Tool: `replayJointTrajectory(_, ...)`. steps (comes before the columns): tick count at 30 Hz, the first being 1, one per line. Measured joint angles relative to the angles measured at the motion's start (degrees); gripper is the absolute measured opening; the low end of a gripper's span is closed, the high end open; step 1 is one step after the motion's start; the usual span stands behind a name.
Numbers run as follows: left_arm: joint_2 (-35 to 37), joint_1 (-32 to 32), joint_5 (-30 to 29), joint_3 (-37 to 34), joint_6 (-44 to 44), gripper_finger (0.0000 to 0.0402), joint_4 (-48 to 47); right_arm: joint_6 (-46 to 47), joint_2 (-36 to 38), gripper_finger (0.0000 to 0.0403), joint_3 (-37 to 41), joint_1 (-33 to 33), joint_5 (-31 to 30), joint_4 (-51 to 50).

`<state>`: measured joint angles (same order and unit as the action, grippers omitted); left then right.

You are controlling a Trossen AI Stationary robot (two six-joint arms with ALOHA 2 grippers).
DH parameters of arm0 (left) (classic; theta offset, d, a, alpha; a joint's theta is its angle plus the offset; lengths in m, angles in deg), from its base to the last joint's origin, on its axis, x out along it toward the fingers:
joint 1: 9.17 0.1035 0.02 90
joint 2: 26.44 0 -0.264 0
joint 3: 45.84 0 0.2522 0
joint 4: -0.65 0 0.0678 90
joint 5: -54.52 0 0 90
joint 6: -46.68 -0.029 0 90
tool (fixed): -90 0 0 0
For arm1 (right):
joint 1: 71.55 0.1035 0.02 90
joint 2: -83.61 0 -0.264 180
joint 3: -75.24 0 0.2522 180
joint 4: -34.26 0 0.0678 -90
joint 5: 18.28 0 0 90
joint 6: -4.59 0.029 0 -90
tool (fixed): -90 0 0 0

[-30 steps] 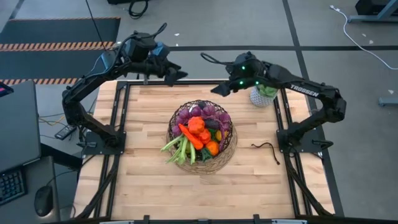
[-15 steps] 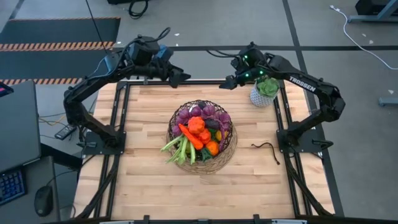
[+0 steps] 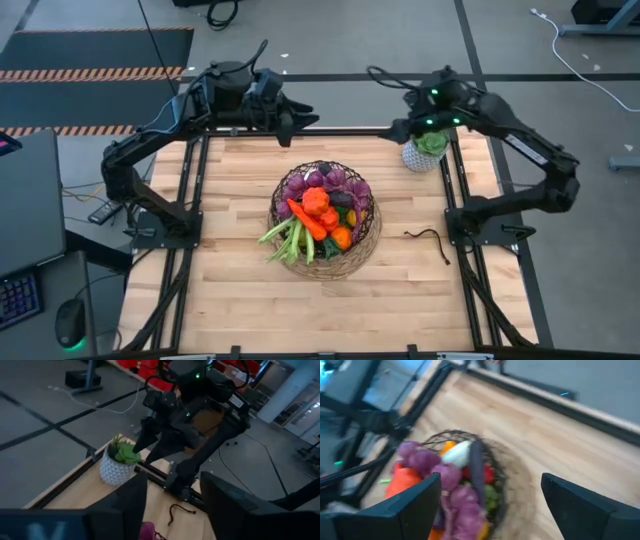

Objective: Build produce basket
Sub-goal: Return to Home Position

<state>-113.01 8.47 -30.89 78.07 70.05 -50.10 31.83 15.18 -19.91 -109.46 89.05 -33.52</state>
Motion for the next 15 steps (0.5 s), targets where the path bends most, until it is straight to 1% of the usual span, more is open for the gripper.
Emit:
replayJointTrajectory(3,0.00,-1.39,-0.19,0.00,-2.55,0.0163,1.20,-0.42,2.93,0.0346,0.00,-0.25,-3.89,-3.13)
replayJointTrajectory(6,0.03,-2.65,-0.34,0.00,-4.07,0.0133,2.46,0.83,4.98,0.0346,0.00,-0.83,-3.90,-5.22)
replayJointTrajectory(9,0.07,-3.32,-1.09,0.00,-5.15,0.0101,1.48,1.30,6.61,0.0346,0.00,-0.81,-4.03,-6.34)
replayJointTrajectory(15,1.87,-4.43,-2.09,0.04,-6.41,0.0023,0.22,4.44,10.27,0.0344,0.00,-0.85,-4.34,-5.63)
